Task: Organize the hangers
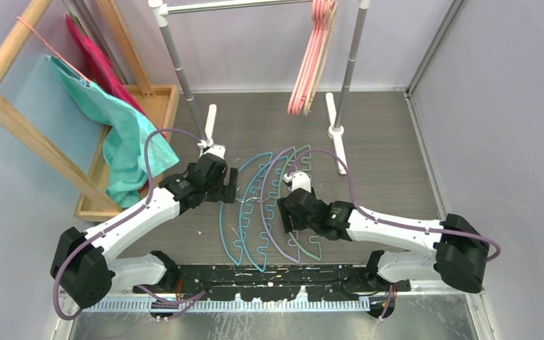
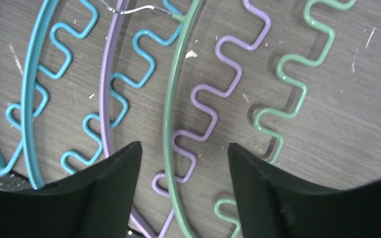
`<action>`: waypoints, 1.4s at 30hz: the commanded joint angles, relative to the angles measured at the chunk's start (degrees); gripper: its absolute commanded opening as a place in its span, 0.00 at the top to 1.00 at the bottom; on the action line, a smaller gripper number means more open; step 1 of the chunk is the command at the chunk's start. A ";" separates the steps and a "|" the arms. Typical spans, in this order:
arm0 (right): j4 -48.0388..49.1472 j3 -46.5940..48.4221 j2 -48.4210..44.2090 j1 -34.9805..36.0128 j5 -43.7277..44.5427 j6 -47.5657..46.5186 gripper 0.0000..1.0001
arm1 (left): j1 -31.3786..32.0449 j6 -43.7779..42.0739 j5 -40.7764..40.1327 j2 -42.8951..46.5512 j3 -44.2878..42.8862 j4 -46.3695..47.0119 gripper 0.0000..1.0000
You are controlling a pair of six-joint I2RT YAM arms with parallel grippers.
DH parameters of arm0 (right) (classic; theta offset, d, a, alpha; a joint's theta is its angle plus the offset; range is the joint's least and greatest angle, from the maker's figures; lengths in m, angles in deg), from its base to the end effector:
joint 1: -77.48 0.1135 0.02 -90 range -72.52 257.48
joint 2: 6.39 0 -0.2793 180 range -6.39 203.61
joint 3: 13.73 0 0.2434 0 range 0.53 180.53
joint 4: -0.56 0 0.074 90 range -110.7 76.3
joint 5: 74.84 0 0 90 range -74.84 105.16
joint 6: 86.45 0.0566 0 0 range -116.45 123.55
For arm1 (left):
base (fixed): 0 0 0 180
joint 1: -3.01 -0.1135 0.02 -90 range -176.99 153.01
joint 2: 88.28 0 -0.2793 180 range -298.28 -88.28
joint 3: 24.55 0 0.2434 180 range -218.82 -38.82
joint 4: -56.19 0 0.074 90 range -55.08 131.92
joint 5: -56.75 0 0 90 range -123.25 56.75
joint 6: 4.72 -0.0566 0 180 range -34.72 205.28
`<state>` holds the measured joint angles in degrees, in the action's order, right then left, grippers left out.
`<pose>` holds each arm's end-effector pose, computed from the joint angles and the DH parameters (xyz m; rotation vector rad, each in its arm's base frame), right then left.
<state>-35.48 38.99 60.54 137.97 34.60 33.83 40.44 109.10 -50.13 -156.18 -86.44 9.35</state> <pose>0.1287 0.1891 0.2128 -0.4825 2.3587 0.3293 0.1961 -0.1294 0.2446 0.1682 2.4354 -0.1061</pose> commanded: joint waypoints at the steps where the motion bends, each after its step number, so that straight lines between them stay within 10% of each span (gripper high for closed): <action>1: 7.85 4.07 3.71 0.09 5.41 -2.47 0.36 | 0.12 1.12 -2.47 2.38 -0.20 0.19 0.02; 28: 20.00 6.63 23.26 -6.92 -6.35 -5.01 0.50 | 0.09 2.23 -4.60 6.52 2.27 -2.94 0.02; 35: 20.41 5.83 25.36 -6.90 -9.10 -3.87 0.95 | 0.17 3.66 -6.24 7.29 3.15 -3.67 0.02; 42: 18.63 3.69 17.42 -9.49 -5.87 -2.12 0.99 | 0.10 4.25 -7.06 8.25 2.71 -5.03 0.02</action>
<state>-17.82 43.76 83.87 130.08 28.65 32.47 40.44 111.94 -55.22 -149.98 -83.09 4.65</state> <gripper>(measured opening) 0.096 0.980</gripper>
